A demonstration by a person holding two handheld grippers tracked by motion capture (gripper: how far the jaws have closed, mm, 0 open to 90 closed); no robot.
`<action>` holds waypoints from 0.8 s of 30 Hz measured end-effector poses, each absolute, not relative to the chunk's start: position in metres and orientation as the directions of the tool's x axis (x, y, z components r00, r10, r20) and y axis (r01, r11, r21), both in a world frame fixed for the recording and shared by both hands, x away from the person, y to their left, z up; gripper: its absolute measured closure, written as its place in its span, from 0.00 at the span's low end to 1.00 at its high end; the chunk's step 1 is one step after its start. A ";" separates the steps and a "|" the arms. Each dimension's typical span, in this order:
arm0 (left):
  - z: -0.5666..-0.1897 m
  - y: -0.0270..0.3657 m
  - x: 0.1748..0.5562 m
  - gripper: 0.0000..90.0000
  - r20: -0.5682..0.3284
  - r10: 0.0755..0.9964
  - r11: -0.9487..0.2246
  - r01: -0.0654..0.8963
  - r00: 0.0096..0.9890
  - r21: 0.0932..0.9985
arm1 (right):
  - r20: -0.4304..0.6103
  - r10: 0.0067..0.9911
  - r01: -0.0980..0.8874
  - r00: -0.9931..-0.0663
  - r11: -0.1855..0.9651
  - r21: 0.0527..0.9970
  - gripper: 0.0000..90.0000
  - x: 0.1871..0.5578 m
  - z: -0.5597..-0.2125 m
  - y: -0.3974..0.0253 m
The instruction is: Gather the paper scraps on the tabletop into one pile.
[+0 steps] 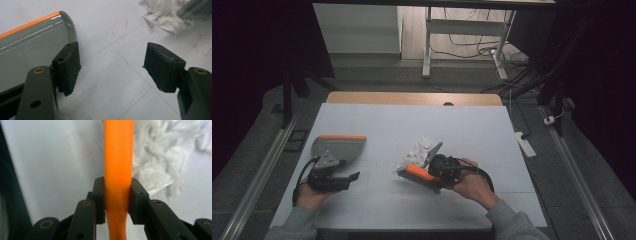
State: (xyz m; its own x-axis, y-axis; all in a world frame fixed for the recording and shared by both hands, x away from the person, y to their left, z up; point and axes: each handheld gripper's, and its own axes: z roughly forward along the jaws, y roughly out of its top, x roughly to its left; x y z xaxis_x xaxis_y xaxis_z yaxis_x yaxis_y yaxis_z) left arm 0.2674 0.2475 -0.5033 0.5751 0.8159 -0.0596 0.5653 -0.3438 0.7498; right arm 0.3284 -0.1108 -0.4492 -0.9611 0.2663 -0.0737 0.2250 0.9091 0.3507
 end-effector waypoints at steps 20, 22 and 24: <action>-0.504 0.246 0.268 0.34 -0.056 0.814 -0.351 0.566 0.579 0.746 | -0.125 0.550 0.392 -0.826 0.719 0.573 0.78 0.401 -0.408 -0.143; -0.505 0.246 0.269 0.34 -0.055 0.813 -0.354 0.566 0.580 0.744 | -0.160 0.579 0.405 -0.799 0.716 0.568 0.78 0.419 -0.415 -0.141; -0.505 0.245 0.269 0.34 -0.054 0.811 -0.358 0.567 0.582 0.742 | -0.191 0.589 0.412 -0.786 0.728 0.548 0.78 0.436 -0.421 -0.136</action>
State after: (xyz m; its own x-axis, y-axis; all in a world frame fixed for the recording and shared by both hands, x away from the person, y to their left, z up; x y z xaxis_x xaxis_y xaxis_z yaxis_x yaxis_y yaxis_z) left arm 0.2687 0.2451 -0.5054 0.5821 0.8113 -0.0540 0.5671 -0.3576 0.7420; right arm 0.4361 -0.1356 -0.4210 -0.7856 0.5886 -0.1909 0.4122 0.7279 0.5480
